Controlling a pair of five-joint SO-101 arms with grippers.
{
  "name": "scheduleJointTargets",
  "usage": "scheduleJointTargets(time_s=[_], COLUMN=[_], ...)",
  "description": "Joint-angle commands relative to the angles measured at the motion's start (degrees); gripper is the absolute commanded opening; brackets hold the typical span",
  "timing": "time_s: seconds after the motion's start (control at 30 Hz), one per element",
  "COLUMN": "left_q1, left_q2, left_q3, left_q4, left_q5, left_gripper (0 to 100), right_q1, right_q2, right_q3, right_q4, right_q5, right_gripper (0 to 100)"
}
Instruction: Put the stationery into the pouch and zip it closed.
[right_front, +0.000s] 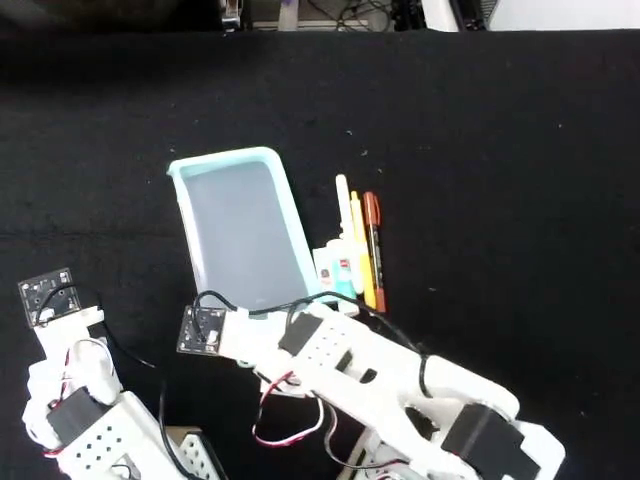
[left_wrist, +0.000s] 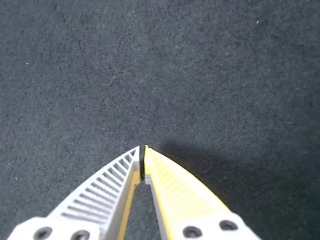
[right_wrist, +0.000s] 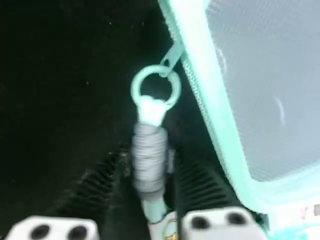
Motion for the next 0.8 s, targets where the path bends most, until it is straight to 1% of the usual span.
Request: scheduleJointTargets(time_s=[0.0, 0.23, 0.43, 0.57, 0.6, 0.7, 0.77], left_q1=[0.66, 0.57, 0.57, 0.57, 0.57, 0.57, 0.57], left_q2=[-0.18, -0.18, -0.18, -0.18, -0.18, -0.18, -0.18], left_q3=[0.92, 0.92, 0.92, 0.92, 0.92, 0.92, 0.92], left_q4=[-0.79, -0.79, -0.79, -0.79, -0.79, -0.79, -0.79], left_q5=[0.18, 0.18, 0.18, 0.18, 0.18, 0.18, 0.18], left_gripper=[3, 3, 3, 3, 3, 3, 3], right_q1=[-0.44, -0.44, -0.26, 3.25, 4.40, 5.45, 4.57], right_q2=[0.22, 0.22, 0.22, 0.48, 0.57, 0.48, 0.48], right_q3=[-2.15, -1.45, -1.27, -2.51, -2.95, -3.47, -3.38], right_q4=[4.22, 9.76, 9.67, 7.74, 7.47, 7.30, 7.21], right_q5=[-0.35, -0.09, -0.44, -1.49, -2.90, -5.01, -4.31], right_gripper=[1.1, 1.1, 1.1, 1.5, 3.0, 12.9, 14.6])
